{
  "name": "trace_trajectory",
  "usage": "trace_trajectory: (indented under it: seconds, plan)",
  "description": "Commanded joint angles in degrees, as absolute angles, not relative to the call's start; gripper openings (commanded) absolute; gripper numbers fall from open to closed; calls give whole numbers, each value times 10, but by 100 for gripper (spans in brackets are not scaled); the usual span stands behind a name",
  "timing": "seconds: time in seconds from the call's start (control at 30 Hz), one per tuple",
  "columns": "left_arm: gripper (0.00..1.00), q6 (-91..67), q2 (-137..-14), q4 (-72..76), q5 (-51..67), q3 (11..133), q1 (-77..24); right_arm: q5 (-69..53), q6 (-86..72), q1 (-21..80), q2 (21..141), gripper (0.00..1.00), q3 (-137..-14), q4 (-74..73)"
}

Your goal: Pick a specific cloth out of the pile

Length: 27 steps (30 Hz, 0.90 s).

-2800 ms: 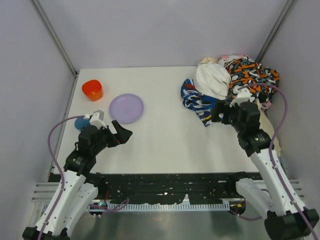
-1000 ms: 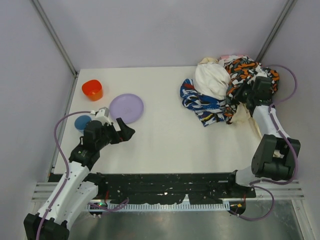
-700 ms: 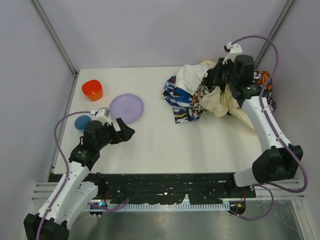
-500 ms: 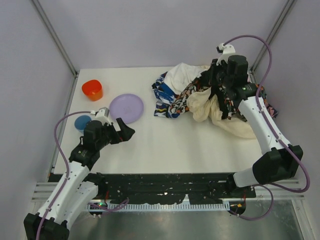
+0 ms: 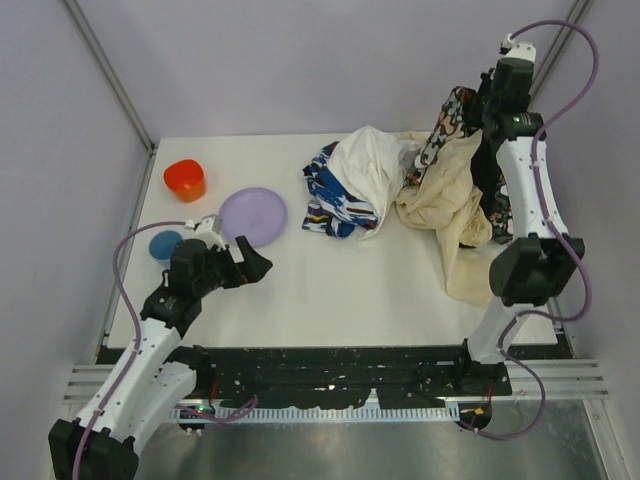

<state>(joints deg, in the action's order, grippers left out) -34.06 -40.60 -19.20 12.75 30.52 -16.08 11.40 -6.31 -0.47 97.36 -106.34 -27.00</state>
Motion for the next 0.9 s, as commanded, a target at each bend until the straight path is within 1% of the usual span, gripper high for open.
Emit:
trace_trajectory:
  seconds: [0.0,0.03,0.07,0.1,0.13,0.2,0.23,0.27,0.3,0.37,0.43,0.47,0.5,0.53,0.57,0.6,0.63,0.67,0.7,0.73,0.83,0.87]
  plan:
    - [100,-341,-415,-160,138,306,-162,106,-99,-15,1174,11,-1233,-353]
    - [100,-342,-417,-160,135,305,-162,99,-108,-15,1241,10,-1264,-380]
    - [100,-340,-420,-161,134,305,-162,81,-124,-15,1270,11,-1312,-388]
    - [100,-339,-424,-163,133,306,-162,73,-130,-15,1324,10,-1330,-408]
    - [100,-338,-425,-165,132,308,-161,51,-146,-14,1348,10,-1352,-415]
    - [100,-338,-430,-168,131,311,-162,18,-156,-12,1382,11,-1346,-409]
    - [99,-338,-432,-166,134,312,-162,9,-155,-11,1387,16,-1342,-400]
    - [100,-339,-435,-164,136,312,-162,-12,-149,-11,1383,24,-1332,-396]
    - [100,-340,-437,-159,142,312,-162,-15,-142,-10,1376,27,-1329,-398]
    - [99,-346,-443,-142,157,314,-163,-21,-122,-10,1348,41,-1332,-413]
    - [100,-358,-455,-114,171,318,-168,-11,-95,-10,1304,59,-1338,-434]
    - [100,-362,-465,-83,175,321,-177,-5,-78,-10,1263,74,-1333,-441]
    - [100,-365,-476,-54,175,329,-191,-2,-66,-10,1242,80,-1318,-448]
    - [100,-364,-497,-29,170,338,-208,20,-56,-10,1191,99,-1300,-448]
    - [100,-358,-525,-4,163,357,-228,29,-50,-11,1160,95,-1261,-445]
    - [100,-350,-557,18,161,380,-244,32,-48,-10,1109,95,-1238,-442]
    - [100,-340,-600,30,169,413,-260,40,-47,-11,1076,95,-1175,-433]
    - [100,-329,-640,42,179,450,-272,45,-49,-11,1016,95,-1142,-426]
    - [100,-323,-693,49,186,486,-279,58,-55,-11,991,95,-1064,-410]
    - [100,-323,-747,43,189,531,-285,66,-60,-11,933,95,-1018,-384]
    - [100,-324,-917,-16,221,677,-286,104,-74,-18,843,95,-841,-346]
    - [100,-329,-958,-31,215,717,-287,114,-81,-21,811,95,-814,-332]
